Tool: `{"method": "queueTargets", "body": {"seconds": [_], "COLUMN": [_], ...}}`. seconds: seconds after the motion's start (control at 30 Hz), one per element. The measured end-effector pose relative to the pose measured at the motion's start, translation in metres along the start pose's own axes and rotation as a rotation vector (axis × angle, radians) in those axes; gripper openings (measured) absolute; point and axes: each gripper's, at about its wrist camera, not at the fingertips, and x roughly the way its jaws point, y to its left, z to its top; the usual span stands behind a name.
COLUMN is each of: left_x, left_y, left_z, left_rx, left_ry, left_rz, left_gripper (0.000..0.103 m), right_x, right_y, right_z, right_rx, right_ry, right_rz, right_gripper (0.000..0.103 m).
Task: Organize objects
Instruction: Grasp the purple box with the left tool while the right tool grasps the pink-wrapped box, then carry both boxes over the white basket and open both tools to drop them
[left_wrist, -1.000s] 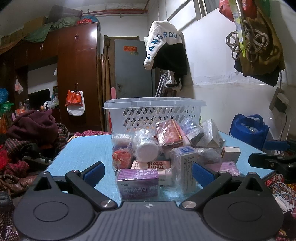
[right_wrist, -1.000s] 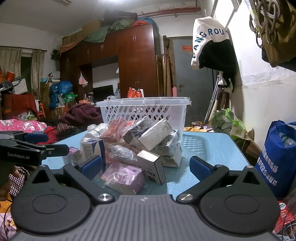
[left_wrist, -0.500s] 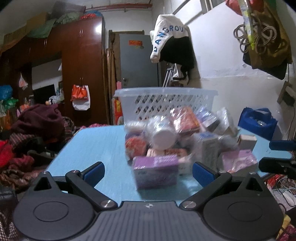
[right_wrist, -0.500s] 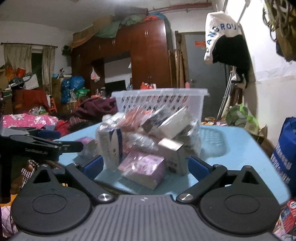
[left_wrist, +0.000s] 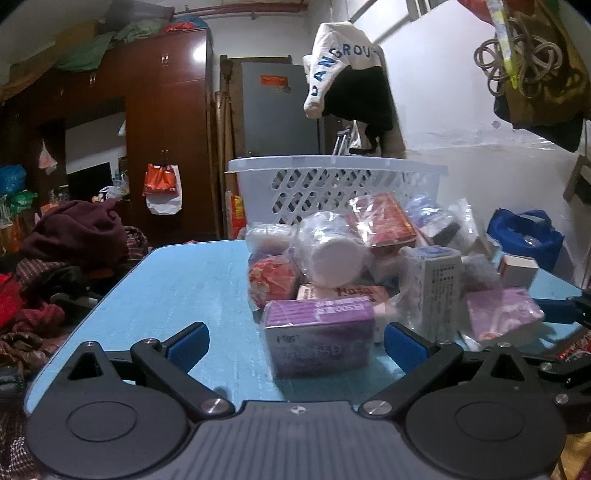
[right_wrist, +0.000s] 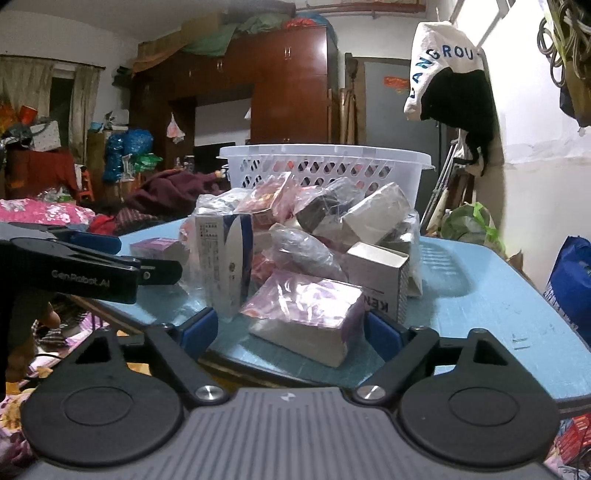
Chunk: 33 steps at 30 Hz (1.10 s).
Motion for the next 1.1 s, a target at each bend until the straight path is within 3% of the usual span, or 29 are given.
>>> {"method": "queueTargets", "body": {"seconds": [0.1,0.23,0.27,0.63,1.1], "left_x": [0.007,0.012,0.011,-0.004,-0.005], "left_y": [0.000,-0.003,-0.003,0.007,0.009], "left_z": [-0.002,-0.005,-0.005,-0.002,0.000], "left_rx": [0.000,0.016,0.014,0.002,-0.002], "left_ry": [0.008,0.033,0.031,-0.023,-0.022], "left_rz": [-0.007,-0.026,-0.032,-0.008,-0.022], "left_gripper": [0.099,0.072,0.070,0.069,0.069], "right_x": [0.002,0.002,0.002,-0.025,-0.023], "right_y": [0.002,0.002,0.002,-0.012,-0.010], "right_z": [-0.001,-0.001,-0.001,0.004,-0.002], "right_rx": [-0.007,-0.020,-0.021,0.004,-0.014], "right_ry": [-0.005,-0.006,-0.006,-0.035,0.016], "right_rz": [-0.021,-0.029,-0.031,-0.014,0.022], "right_gripper": [0.080,0.076,0.076,0.075,0.075]}}
